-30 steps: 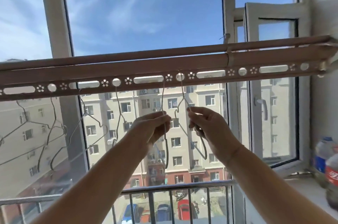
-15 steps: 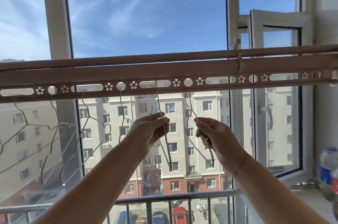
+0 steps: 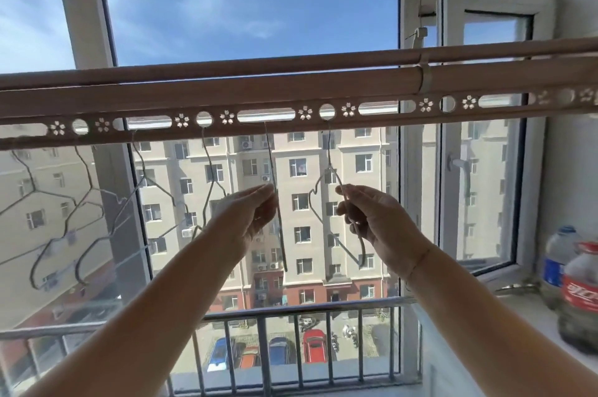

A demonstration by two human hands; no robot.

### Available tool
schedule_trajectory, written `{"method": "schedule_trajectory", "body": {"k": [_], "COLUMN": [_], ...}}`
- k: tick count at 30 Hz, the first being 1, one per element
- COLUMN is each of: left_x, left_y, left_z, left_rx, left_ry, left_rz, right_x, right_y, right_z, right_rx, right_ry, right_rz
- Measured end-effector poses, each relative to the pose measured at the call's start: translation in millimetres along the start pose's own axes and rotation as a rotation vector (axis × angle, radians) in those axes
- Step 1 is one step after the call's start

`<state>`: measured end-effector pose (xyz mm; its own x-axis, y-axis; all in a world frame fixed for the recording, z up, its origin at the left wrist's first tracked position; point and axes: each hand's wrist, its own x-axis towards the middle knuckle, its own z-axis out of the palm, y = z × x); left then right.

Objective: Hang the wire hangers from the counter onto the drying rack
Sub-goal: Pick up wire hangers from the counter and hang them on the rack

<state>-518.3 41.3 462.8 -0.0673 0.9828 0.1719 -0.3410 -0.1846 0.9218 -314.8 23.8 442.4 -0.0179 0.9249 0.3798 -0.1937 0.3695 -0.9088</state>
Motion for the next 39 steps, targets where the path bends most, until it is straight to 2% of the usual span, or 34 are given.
{"method": "schedule_trajectory", "body": {"k": [11,14,16,23,30,39], "left_x": [-44.4,-61.0,-72.9,-116.0,-162.4,-225.2], "left_y": [-54.5,-79.2,-101.0,-193.7,-268.9,-347.4], "left_z": [-30.5,-29.1,-25.6,5.3,71.9,168.3], "left_rx": [0.123,0.164,0.223,0.502,0.55,0.544], "left_ry": [0.22,0.223,0.176,-0.162,-0.322,-0.526], "left_rz": [-0.018,-0.054,-0.089,-0.241,-0.36,-0.45], "right_x": [-43.7,-63.1,-76.3,-134.9,-210.6,-326.1], "right_y": [53.5,68.2,77.0,110.8,135.1,146.0], "right_z": [-61.1,-79.5,-92.5,-144.0,-215.3,-318.3], "right_rx": [-0.091,-0.138,-0.156,-0.375,-0.481,-0.485], "right_ry": [0.173,0.168,0.16,0.181,0.299,0.562], "right_rz": [0.139,0.143,0.154,0.199,0.316,0.5]}}
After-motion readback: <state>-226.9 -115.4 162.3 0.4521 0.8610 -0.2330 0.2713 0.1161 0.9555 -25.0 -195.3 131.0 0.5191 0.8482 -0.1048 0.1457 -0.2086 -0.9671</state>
